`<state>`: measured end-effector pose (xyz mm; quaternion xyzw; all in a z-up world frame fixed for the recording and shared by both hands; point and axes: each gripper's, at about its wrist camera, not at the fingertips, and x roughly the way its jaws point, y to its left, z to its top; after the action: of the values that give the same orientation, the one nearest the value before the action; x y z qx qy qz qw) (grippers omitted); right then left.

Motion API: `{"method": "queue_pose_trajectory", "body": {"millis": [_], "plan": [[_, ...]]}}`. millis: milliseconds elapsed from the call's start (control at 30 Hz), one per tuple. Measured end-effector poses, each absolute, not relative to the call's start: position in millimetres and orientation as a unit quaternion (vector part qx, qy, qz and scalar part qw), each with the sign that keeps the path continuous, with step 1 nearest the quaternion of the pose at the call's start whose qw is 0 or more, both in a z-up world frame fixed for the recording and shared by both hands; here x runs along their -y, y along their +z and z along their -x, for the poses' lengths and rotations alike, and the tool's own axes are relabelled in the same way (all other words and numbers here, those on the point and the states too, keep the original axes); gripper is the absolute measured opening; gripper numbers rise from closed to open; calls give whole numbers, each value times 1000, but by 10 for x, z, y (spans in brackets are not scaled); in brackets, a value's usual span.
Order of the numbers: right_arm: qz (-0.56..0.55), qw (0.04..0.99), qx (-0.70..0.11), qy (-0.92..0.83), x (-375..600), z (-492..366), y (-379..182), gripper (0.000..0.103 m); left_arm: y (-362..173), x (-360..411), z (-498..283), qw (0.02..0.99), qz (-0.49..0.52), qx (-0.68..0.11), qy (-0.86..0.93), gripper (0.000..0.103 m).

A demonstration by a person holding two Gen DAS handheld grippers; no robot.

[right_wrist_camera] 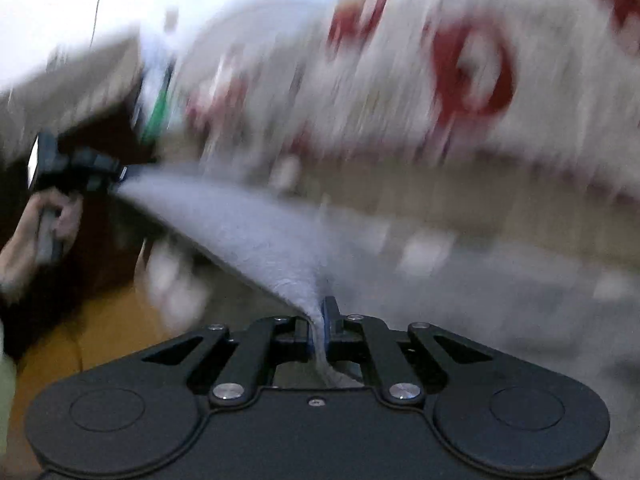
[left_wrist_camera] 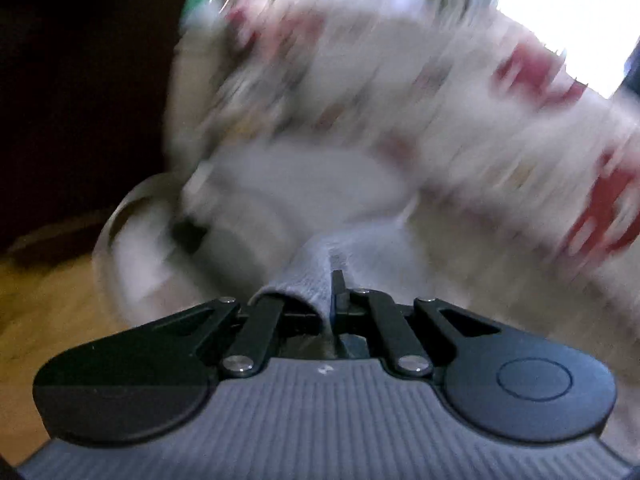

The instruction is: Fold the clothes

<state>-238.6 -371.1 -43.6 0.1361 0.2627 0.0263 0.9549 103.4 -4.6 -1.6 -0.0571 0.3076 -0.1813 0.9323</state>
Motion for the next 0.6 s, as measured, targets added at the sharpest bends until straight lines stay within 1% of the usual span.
{"method": "queue_pose_trajectory", "body": {"millis": [33, 133, 200, 233, 300, 400, 433, 467, 500, 533, 567, 600], "plan": [[-136, 945, -296, 23, 3639, 2355, -613, 7, -303, -8, -1050, 924, 38, -343, -165, 3], [-132, 889, -438, 14, 3516, 2086, -1128, 7, -1128, -79, -1115, 895, -10, -429, -123, 3], [-144, 863, -483, 22, 3505, 1963, -1302, 7, -1460, -99, -1139, 886, -24, -452, -99, 3], [-151, 849, -505, 27, 3500, 1902, -1389, 10, -1573, -112, -1136, 887, -25, -454, -85, 3], [-161, 838, -521, 41, 3498, 1877, -1409, 14, -1667, -120, -1133, 889, -29, -451, -74, 3], [-172, 839, -512, 59, 3518, 1953, -1320, 15, -1696, -117, -1165, 889, -23, -453, -65, 4], [-187, 836, -512, 64, 3560, 1971, -1310, 15, -1688, -115, -1189, 887, -26, -457, -55, 6], [-206, 833, -509, 70, 3599, 2005, -1278, 16, -1679, -126, -1189, 886, -30, -460, -47, 10], [-225, 829, -507, 76, 3638, 2039, -1246, 20, -1643, -110, -1183, 885, -35, -462, -38, 11], [-246, 825, -502, 87, 3686, 2103, -1207, 28, -1625, -104, -1170, 884, -46, -465, -26, 12], [-267, 820, -497, 98, 3735, 2168, -1168, 34, -1581, -53, -1156, 881, -62, -468, -19, 13], [-293, 812, -492, 115, 3790, 2199, -1143, 44, -1533, -26, -1128, 880, -74, -469, -20, 13]]}}
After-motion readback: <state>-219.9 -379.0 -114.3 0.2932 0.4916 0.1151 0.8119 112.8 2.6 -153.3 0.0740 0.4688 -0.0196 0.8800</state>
